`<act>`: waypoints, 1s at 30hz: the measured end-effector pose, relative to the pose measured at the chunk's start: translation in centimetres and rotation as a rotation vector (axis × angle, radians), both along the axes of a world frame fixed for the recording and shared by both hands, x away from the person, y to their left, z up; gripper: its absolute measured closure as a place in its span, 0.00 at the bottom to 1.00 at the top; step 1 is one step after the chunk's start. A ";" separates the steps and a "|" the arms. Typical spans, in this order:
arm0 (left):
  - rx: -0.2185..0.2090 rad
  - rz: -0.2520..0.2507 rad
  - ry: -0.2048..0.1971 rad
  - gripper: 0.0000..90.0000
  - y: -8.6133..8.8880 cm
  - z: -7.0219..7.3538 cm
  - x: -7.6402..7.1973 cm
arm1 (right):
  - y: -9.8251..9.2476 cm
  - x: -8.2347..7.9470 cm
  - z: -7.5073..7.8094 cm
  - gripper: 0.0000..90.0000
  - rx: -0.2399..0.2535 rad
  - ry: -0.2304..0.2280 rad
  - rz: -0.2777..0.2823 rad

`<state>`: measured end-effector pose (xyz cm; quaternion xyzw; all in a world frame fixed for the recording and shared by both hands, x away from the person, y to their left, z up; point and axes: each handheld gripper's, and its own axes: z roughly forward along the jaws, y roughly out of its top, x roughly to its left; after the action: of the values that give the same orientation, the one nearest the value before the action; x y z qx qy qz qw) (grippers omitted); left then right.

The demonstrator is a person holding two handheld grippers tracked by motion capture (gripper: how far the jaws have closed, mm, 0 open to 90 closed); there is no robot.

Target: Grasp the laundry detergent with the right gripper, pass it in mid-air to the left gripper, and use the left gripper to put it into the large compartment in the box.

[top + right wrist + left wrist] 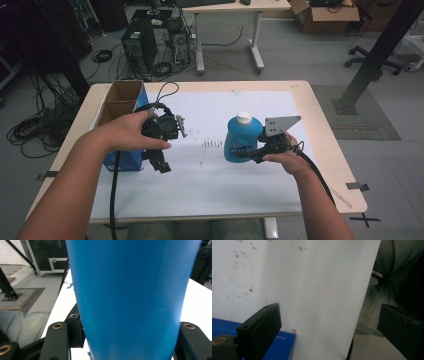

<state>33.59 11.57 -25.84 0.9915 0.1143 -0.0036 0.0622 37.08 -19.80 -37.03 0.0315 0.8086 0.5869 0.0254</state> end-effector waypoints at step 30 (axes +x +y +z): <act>0.013 -0.048 0.006 0.06 -3.9 2.0 0.0 | 4.2 -0.9 -2.8 0.46 -0.041 0.022 0.071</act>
<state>33.63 7.69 -23.86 0.9943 0.0906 -0.0074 0.0555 36.19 -15.62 -39.79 0.0087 0.8213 0.5704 -0.0038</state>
